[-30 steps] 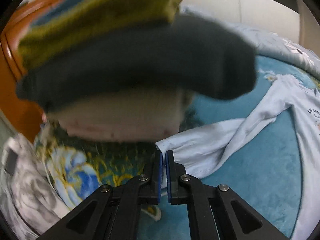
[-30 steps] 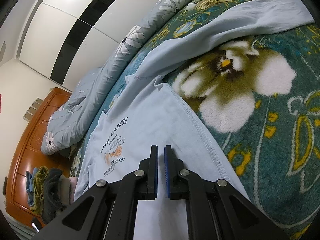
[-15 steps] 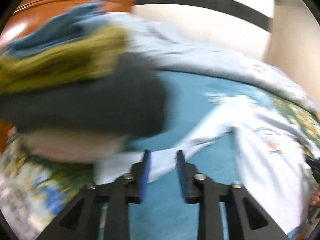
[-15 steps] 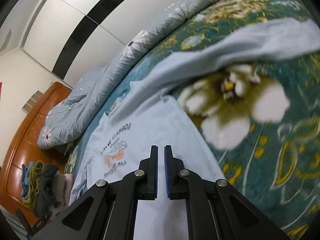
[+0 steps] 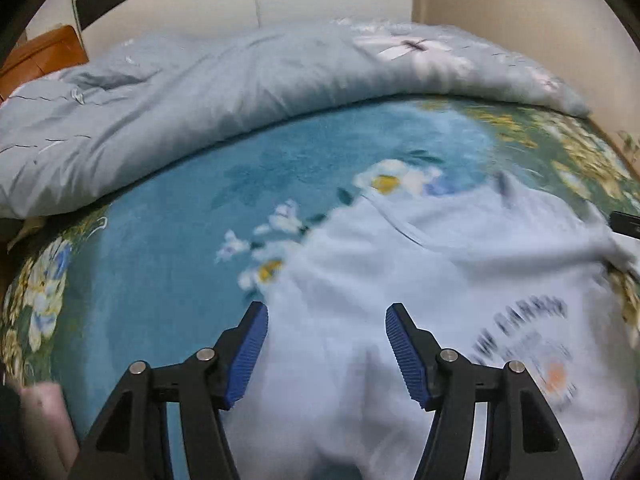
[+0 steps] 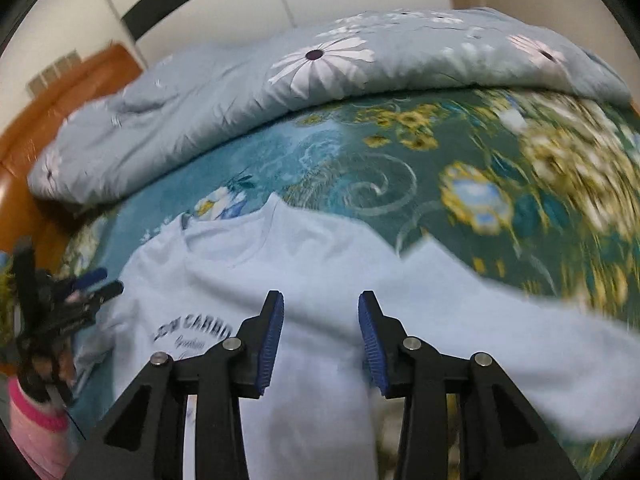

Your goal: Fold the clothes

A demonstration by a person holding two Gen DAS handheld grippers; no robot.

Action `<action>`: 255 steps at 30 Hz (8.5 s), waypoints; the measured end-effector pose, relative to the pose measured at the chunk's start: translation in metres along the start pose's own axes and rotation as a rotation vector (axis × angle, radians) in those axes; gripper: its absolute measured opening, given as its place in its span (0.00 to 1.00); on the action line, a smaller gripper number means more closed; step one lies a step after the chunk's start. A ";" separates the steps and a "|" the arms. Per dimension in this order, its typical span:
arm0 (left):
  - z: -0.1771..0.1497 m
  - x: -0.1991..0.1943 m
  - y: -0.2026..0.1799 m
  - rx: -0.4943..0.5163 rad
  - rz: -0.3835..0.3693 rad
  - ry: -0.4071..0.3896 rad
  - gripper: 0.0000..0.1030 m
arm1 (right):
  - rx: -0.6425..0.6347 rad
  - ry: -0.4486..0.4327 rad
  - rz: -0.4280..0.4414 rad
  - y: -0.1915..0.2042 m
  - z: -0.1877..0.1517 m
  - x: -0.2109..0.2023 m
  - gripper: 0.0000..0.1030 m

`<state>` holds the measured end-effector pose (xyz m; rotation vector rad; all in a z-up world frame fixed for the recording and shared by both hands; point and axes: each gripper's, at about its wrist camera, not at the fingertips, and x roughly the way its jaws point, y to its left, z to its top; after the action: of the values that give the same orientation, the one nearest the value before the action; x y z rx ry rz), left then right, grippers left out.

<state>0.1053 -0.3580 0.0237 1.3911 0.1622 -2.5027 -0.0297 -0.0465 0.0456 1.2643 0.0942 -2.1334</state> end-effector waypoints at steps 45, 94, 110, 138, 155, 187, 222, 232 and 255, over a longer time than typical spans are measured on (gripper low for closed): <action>0.059 0.085 -0.012 0.032 0.062 0.059 0.13 | -0.239 0.037 -0.380 0.030 0.088 0.114 0.04; -0.097 -0.050 -0.010 -0.467 -0.306 -0.038 0.62 | 0.627 -0.330 -0.413 -0.243 -0.079 -0.194 0.03; -0.073 -0.049 -0.008 -0.396 -0.369 -0.118 0.67 | 0.943 -0.220 -0.325 -0.271 -0.132 -0.148 0.31; -0.102 -0.045 0.065 -0.611 -0.484 -0.205 0.69 | 0.375 -0.433 -0.158 -0.006 0.043 -0.146 0.04; -0.119 -0.029 0.107 -0.750 -0.463 -0.174 0.69 | 0.076 -0.031 0.136 0.223 0.010 0.100 0.04; -0.131 -0.146 -0.032 -0.214 -0.560 -0.273 0.69 | 0.675 -0.354 0.042 0.015 -0.253 -0.135 0.31; -0.269 -0.166 0.166 -0.511 0.021 -0.134 0.06 | 0.642 -0.347 0.212 0.032 -0.258 -0.063 0.32; -0.127 -0.283 0.106 -0.293 -0.144 -0.530 0.06 | 0.640 -0.328 0.227 0.032 -0.246 -0.067 0.32; 0.040 -0.271 0.096 -0.299 0.251 -0.482 0.06 | 0.587 -0.333 0.371 -0.037 -0.190 -0.046 0.32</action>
<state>0.2364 -0.4100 0.2777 0.6293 0.2336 -2.3966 0.1086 0.0755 -0.0279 1.0901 -0.8944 -2.0644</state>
